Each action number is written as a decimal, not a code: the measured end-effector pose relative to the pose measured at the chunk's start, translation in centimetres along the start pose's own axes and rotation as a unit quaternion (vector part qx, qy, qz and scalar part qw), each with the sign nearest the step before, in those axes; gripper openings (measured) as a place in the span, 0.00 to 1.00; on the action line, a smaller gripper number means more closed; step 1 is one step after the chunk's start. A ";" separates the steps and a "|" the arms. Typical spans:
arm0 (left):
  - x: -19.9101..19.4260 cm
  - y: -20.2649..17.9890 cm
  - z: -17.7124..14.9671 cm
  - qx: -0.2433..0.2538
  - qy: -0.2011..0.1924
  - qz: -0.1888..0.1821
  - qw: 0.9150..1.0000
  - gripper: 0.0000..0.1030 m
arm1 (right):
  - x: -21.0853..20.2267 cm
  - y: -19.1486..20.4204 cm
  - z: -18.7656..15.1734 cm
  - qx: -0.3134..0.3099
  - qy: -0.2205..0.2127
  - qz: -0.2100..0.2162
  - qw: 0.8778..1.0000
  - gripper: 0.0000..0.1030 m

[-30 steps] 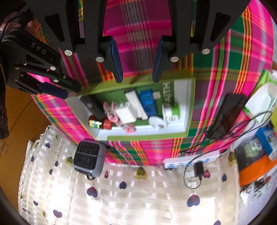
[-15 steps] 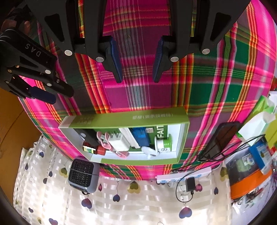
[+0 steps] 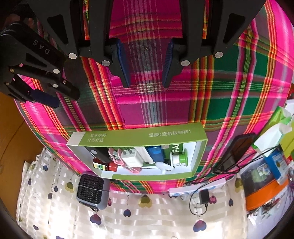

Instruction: Organize rigid objects

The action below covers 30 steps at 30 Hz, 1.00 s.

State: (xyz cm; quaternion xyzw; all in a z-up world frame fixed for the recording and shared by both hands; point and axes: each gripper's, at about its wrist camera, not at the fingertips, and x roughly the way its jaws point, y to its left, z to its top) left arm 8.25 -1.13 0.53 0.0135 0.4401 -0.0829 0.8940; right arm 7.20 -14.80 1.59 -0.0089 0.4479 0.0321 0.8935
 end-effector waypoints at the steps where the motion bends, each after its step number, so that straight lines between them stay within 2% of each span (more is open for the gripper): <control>1: 0.0 0.0 0.0 0.000 0.000 0.000 1.000 0.33 | -0.1 0.0 -0.1 0.000 -0.001 -0.001 1.000 0.50; 6: -0.2 -0.4 -0.3 0.001 -0.003 0.012 1.000 0.34 | -0.4 -0.2 -0.6 0.008 -0.006 -0.008 1.000 0.50; 10: -0.2 -1.2 -0.6 0.019 -0.002 0.027 0.999 0.39 | -0.7 -0.4 -1.0 0.015 -0.006 -0.014 1.000 0.51; 30: -0.8 -1.5 -1.5 0.006 -0.012 0.035 0.999 0.40 | -1.0 -0.6 -1.5 0.022 -0.008 -0.020 1.000 0.54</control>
